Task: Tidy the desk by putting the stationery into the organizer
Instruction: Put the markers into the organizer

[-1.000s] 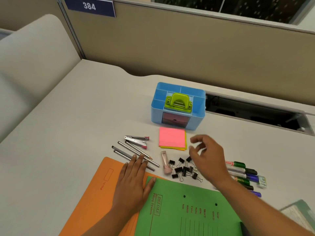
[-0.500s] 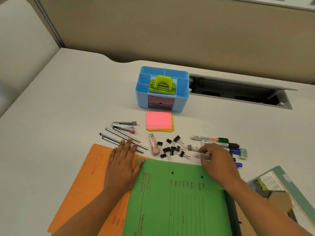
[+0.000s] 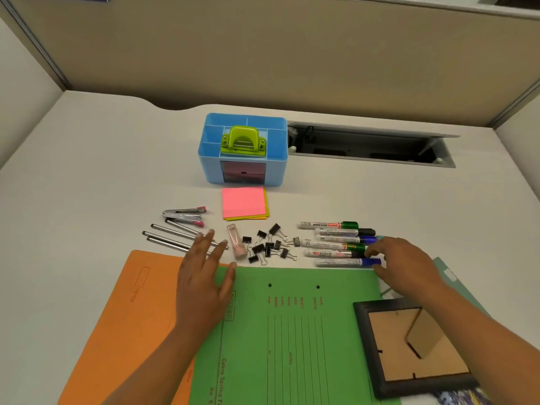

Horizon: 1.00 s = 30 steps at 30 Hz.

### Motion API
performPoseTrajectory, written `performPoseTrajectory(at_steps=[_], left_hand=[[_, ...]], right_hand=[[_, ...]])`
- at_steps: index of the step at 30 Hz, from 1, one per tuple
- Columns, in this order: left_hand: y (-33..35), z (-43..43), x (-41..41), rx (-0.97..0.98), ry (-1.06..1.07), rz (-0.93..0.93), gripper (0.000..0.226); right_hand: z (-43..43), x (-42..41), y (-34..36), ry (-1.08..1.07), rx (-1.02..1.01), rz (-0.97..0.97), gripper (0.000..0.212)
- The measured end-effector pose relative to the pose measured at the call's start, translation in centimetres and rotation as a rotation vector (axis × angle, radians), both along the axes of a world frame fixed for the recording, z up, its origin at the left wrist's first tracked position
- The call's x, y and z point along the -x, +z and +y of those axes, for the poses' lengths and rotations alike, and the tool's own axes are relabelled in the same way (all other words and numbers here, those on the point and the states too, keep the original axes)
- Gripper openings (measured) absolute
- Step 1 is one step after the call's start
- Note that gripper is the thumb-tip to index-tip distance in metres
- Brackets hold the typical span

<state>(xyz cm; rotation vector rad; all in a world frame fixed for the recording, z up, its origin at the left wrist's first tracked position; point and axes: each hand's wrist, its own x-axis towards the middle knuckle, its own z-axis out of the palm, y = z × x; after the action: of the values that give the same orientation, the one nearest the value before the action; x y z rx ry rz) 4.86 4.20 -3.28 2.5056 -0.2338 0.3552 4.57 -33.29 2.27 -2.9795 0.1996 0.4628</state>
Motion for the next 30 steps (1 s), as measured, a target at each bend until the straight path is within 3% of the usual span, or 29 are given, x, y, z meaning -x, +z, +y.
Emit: performPoseTrajectory(at_steps=[6, 14, 21, 27, 30], left_hand=[[2.5, -4.4, 0.4, 0.126, -0.214, -0.095, 0.033], [5.5, -7.3, 0.3, 0.205, -0.298, -0.133, 0.031], [8.4, -9.2, -0.1, 0.27, -0.358, -0.024, 0.028], [12.8, -11.9, -2.1, 0.065, -0.505, 0.147, 0.047], [14.2, -12.3, -3.4, 0.039, -0.517, 0.1, 0.038]], right_hand=[[-0.5, -0.6, 0.4, 0.057, 0.115, 0.065, 0.02], [-1.0, 0.0, 3.5, 0.149, 0.016, 0.099, 0.018], [0.9, 1.4, 8.9, 0.021, -0.37, -0.275, 0.028], [5.6, 0.8, 11.4, 0.083, -0.599, -0.475, 0.031], [7.6, 0.2, 12.0, 0.082, -0.697, -0.505, 0.028]])
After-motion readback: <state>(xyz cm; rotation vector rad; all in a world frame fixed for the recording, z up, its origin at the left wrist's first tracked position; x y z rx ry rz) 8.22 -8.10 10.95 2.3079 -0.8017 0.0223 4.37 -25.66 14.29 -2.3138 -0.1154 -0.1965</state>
